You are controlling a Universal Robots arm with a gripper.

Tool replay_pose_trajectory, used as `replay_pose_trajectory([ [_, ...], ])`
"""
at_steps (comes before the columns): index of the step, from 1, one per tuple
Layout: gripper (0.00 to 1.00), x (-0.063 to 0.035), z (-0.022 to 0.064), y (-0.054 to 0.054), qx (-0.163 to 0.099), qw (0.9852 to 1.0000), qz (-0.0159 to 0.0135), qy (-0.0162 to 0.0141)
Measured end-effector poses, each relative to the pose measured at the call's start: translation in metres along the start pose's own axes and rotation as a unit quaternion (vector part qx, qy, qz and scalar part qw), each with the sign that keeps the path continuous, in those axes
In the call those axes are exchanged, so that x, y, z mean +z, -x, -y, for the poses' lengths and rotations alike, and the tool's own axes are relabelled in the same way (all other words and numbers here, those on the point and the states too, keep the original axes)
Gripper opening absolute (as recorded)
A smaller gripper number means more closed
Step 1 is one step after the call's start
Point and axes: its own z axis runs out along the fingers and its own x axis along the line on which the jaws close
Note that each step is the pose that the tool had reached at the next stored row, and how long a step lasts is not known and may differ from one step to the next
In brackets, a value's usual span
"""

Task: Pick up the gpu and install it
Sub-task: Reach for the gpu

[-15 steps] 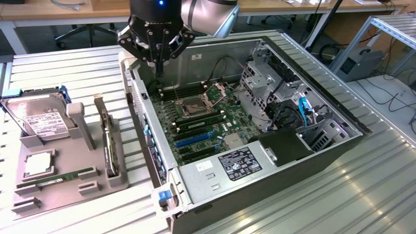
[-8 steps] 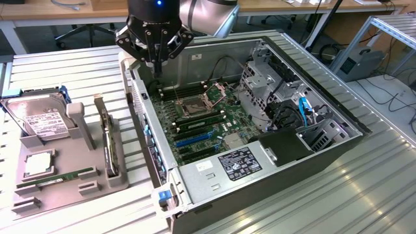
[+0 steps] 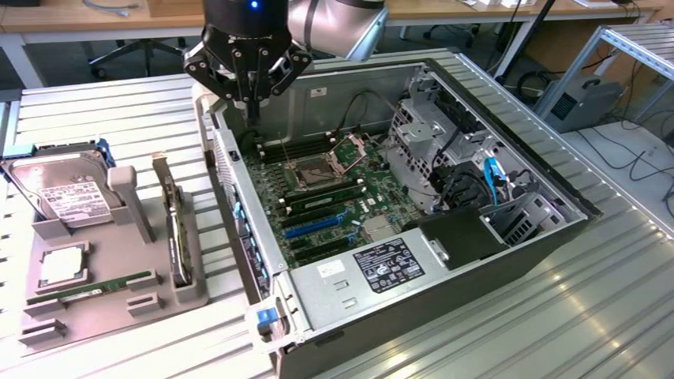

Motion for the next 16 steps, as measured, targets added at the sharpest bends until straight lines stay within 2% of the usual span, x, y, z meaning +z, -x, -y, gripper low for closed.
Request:
replay_pose_trajectory([
  [16,0.11,-0.0002,0.0005,-0.0067,0.0,1.0,0.0,0.0],
])
